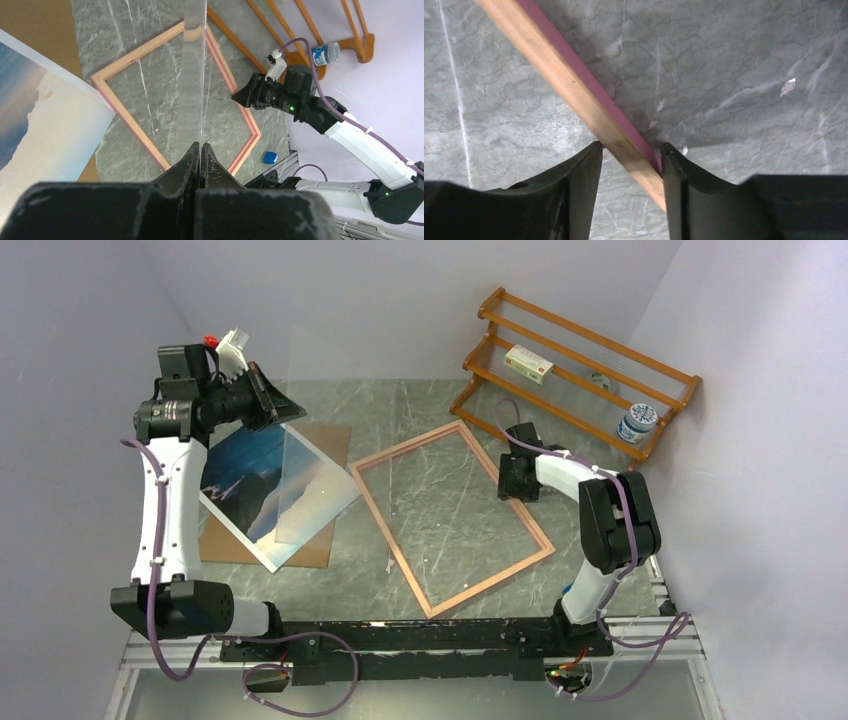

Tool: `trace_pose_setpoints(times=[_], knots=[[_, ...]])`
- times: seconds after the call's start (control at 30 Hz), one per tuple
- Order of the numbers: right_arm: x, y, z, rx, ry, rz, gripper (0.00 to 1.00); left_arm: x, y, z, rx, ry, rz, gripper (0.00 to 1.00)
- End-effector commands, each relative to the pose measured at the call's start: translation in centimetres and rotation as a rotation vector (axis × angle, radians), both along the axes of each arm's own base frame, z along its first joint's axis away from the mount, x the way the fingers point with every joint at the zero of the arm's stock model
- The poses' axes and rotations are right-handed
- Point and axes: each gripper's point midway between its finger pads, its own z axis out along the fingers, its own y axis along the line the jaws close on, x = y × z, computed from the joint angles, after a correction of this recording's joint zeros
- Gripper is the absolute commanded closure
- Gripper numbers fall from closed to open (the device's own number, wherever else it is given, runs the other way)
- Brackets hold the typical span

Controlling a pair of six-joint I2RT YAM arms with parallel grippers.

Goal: Put the photo into the frame
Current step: Adjust the photo frame at the center of the board.

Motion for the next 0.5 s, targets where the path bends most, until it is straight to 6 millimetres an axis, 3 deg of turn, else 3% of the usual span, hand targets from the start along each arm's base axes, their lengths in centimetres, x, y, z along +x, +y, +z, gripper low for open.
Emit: trace_pose_setpoints(times=[0.0,0.27,0.47], knots=[[0.0,0.3,1.6,0.032,-0.044,-0.066,0.55,0.2,-0.3,3.3,-0.021,-0.085,-0.012,0.97],[-2.6,1.0,1.9,0.121,-0.102,-0.184,0.78,0.7,-0.3,3.6,-0.033,-0.1,0.002,0.98],[-3.5,3.5,0.9,0.171,-0.07,-0.152,0.78,1.0,-0.5,3.1,-0.053,-0.086,-0.001,0.97]])
